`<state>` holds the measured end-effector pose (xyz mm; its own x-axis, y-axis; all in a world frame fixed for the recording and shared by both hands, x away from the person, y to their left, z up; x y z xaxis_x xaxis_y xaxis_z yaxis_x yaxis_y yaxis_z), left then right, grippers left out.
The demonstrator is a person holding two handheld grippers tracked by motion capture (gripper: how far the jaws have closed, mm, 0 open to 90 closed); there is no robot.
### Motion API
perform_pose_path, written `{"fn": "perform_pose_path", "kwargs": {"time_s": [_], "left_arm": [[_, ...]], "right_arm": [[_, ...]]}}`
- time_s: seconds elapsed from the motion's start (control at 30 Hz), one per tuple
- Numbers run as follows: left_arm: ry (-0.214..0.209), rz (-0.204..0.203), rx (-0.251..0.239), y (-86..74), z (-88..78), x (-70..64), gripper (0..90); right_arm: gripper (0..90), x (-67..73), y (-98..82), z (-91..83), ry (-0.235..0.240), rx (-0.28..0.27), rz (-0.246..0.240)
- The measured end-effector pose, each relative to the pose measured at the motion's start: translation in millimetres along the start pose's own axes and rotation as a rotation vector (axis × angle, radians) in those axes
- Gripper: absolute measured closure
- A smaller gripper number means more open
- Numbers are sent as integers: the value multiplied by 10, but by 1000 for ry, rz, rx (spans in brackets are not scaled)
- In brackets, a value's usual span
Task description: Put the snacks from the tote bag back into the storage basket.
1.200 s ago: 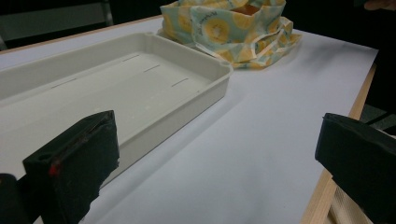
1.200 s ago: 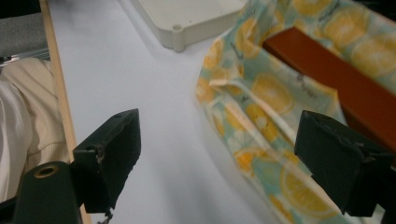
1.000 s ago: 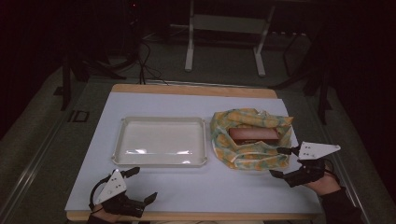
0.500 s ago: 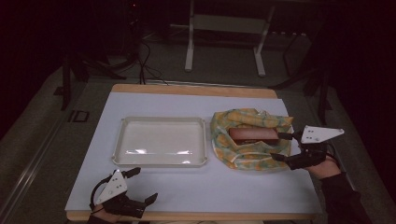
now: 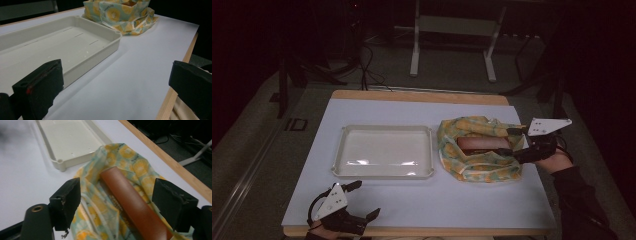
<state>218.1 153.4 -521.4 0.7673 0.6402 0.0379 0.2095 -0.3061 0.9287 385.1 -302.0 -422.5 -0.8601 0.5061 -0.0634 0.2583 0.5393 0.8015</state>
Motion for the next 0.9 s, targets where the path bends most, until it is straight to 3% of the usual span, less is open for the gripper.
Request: {"fn": "perform_pose_path", "kwargs": {"time_s": [0.2,0.4,0.73,0.9], "left_arm": [[-3,4,1,-3,0,-5,0],[-4,6,2,-8,-4,-7,0],[-3,7,4,-12,-8,-12,0],[-5,10,5,-14,-11,-17,0]], "right_arm": [[267,-144,42,99,-13,31,-23],[277,-283,33,218,-12,68,-7],[340,-443,-58,453,-4,146,-55],[334,-490,-176,606,10,225,-59]]}}
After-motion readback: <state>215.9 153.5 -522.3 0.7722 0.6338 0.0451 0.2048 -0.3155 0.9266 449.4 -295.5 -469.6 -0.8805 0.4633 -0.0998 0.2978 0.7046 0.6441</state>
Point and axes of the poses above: each handheld gripper's, and its own axes: z roughly forward along the jaws, y roughly out of its top, x roughly to its left, the point moved 6 cm from there along z, roughly forward along the jaws, and after that the axes turned 5 degrees about z, right-handed, at the moved point
